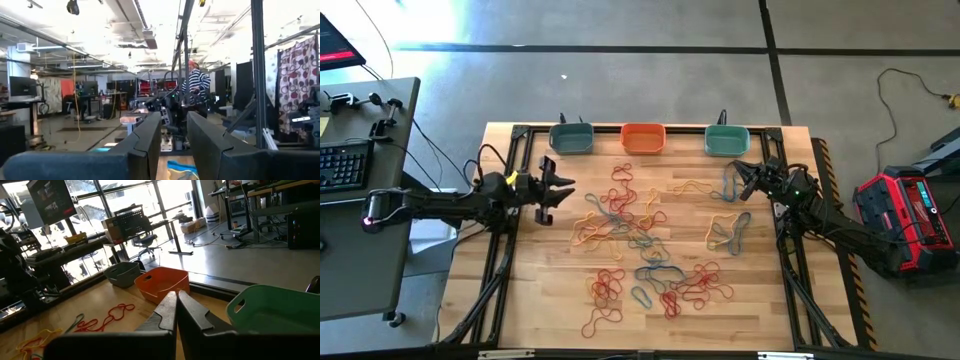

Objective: Sort rubber bands into baskets
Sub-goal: Put the red rubber band into the blue bin

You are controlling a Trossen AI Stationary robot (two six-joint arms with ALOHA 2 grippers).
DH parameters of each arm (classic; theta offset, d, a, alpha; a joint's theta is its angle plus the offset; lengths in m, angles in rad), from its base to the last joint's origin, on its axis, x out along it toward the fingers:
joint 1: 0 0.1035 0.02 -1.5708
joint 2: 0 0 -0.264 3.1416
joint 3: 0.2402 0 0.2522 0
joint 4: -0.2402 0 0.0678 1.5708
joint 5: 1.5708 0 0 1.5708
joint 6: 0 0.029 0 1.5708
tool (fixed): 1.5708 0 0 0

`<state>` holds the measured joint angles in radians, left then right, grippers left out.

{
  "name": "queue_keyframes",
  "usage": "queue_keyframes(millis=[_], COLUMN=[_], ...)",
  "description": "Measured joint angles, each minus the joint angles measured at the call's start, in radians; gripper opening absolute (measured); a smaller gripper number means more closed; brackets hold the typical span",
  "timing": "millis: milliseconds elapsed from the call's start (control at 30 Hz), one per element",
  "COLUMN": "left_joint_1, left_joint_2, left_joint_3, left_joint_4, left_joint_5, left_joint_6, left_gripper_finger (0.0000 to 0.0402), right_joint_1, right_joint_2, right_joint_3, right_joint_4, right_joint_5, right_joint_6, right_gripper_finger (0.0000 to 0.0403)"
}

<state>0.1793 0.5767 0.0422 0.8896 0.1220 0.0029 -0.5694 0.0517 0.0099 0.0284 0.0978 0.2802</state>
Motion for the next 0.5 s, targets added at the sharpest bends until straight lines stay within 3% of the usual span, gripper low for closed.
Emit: queue_keyframes(millis=[200,300,500], left_joint_1=[-0.011,-0.011,-0.011], left_joint_2=[0.037,0.045,0.102], left_joint_3=[0.000,0.014,0.135], left_joint_4=[-0.021,-0.041,-0.386], left_joint_5=[-0.103,-0.092,-0.108], left_joint_6=[-0.066,-0.077,-0.042], left_gripper_finger=[0.0085,0.0085,0.0074], right_joint_1=[0.000,0.000,0.000], right_joint_2=[0.000,0.000,0.000], right_joint_3=[0.000,0.000,0.000], right_joint_4=[0.000,0.000,0.000], right_joint_5=[0.000,0.000,0.000], right_joint_6=[0.000,0.000,0.000], right_gripper_finger=[0.0000,0.0000,0.0000])
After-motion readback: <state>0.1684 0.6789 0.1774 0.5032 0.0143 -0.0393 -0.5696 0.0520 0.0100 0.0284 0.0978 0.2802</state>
